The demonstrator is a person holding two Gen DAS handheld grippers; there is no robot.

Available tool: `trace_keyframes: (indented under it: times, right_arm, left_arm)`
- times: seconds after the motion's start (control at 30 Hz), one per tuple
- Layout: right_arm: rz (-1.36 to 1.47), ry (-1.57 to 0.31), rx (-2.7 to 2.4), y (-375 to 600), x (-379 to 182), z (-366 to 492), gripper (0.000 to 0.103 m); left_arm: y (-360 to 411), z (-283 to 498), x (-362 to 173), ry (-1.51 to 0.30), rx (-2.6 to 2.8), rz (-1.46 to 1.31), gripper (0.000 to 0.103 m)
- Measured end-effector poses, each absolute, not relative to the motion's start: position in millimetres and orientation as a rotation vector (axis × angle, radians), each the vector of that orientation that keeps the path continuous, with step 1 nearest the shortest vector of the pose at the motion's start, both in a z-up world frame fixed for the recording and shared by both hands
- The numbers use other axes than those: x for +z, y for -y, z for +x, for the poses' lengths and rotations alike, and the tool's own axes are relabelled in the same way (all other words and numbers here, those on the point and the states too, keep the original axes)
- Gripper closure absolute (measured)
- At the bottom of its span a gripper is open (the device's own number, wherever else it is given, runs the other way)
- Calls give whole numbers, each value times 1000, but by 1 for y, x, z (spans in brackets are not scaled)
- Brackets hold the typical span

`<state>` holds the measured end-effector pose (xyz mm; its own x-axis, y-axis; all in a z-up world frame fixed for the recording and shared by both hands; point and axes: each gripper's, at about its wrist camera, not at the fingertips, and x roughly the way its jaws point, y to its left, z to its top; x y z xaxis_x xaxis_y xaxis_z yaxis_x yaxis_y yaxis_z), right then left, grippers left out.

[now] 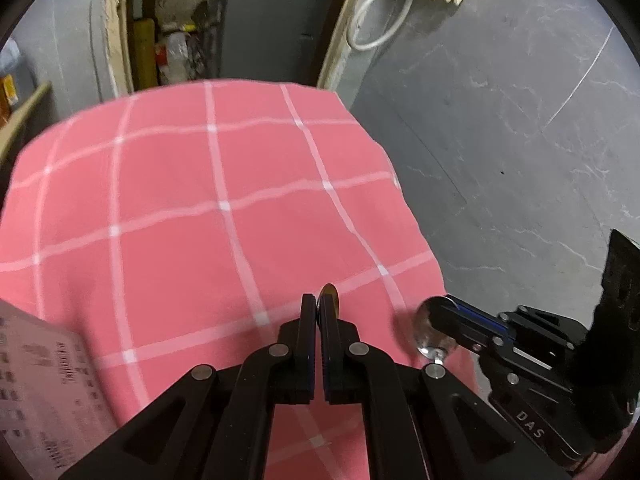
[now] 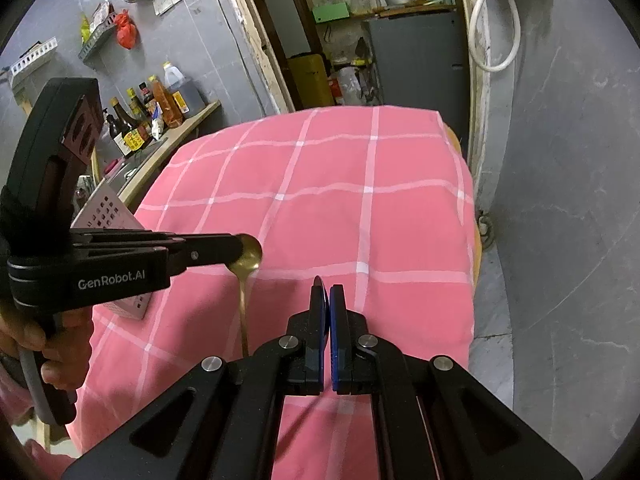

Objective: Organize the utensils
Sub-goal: 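Carry both held spoons toward the white holder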

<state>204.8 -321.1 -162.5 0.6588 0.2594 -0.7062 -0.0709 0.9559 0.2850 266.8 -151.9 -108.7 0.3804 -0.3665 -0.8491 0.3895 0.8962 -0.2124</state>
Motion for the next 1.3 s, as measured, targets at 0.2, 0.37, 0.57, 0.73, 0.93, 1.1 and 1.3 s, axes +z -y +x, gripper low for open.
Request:
trace_keyframes:
  times: [0.2,0.37,0.57,0.73,0.93,1.1,1.3]
  right_arm:
    - [222,-765,140,313,-136,188,101]
    - [211,-681,105,305,-106,172,101]
    - [185,-589,77,290,-71,160,101]
    - [173,-511,61,276,-41,153,101]
    - [160,-442,63,252,-13,148,101]
    - [154,-401,88,225,7,150,101]
    - [129,-321,123,186,30,156,101]
  left_arm:
    - [139,255,-78,-981,-452,24,101]
    - [125,249,-45,-890,-442,4,101]
    - [111,239,-12,-801,-437,-5,101]
    - [98,226,14,-727,-425,3,101]
    - [74,214,41,-654,-408,3,100]
    - [43,206,61,-596,-380,-2,100]
    - [2,201,80,-539,-326,-7,101]
